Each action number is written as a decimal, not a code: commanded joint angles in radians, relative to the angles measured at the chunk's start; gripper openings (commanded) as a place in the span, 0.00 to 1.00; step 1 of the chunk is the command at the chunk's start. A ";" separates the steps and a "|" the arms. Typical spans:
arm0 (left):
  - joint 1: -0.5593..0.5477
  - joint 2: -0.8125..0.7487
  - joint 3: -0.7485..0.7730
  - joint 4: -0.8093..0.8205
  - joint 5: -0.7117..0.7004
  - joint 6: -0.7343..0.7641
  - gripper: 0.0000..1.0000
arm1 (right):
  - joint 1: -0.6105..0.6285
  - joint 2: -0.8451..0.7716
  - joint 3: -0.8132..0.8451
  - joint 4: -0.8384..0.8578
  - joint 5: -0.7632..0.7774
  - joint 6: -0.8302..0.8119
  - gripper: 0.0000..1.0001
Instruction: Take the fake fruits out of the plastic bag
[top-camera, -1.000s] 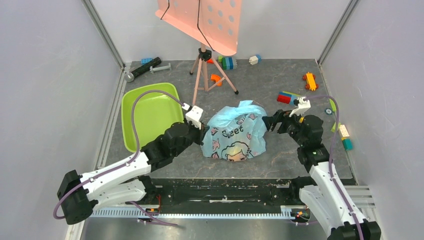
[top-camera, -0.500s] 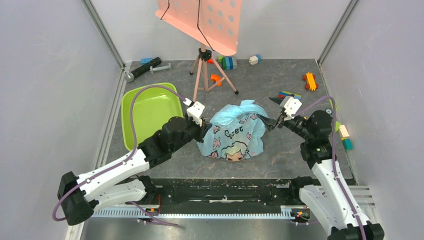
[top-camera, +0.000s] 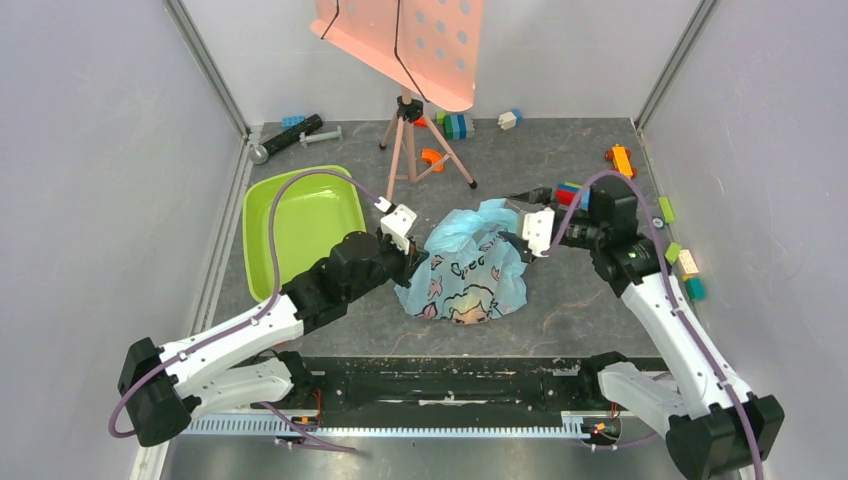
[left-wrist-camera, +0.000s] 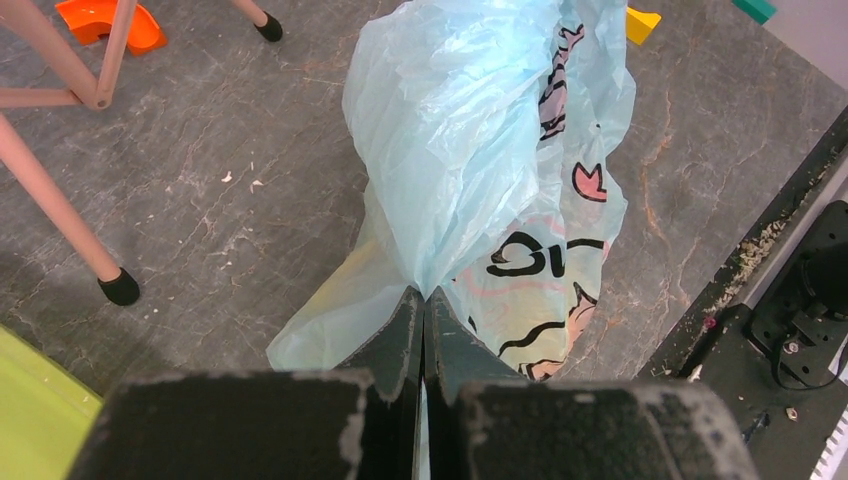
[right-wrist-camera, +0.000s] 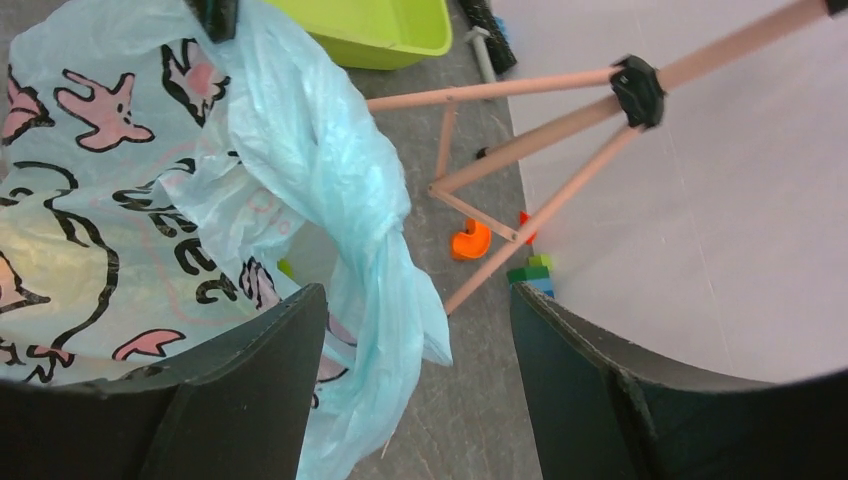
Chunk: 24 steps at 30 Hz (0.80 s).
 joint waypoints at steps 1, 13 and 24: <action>0.004 -0.004 0.049 0.036 0.029 0.043 0.02 | 0.068 0.066 0.098 -0.144 0.041 -0.185 0.70; 0.004 -0.022 0.035 0.036 0.031 0.049 0.02 | 0.138 0.159 0.105 -0.110 0.235 -0.174 0.57; 0.004 -0.041 0.027 0.036 0.019 0.052 0.02 | 0.143 0.193 0.107 -0.118 0.325 -0.149 0.31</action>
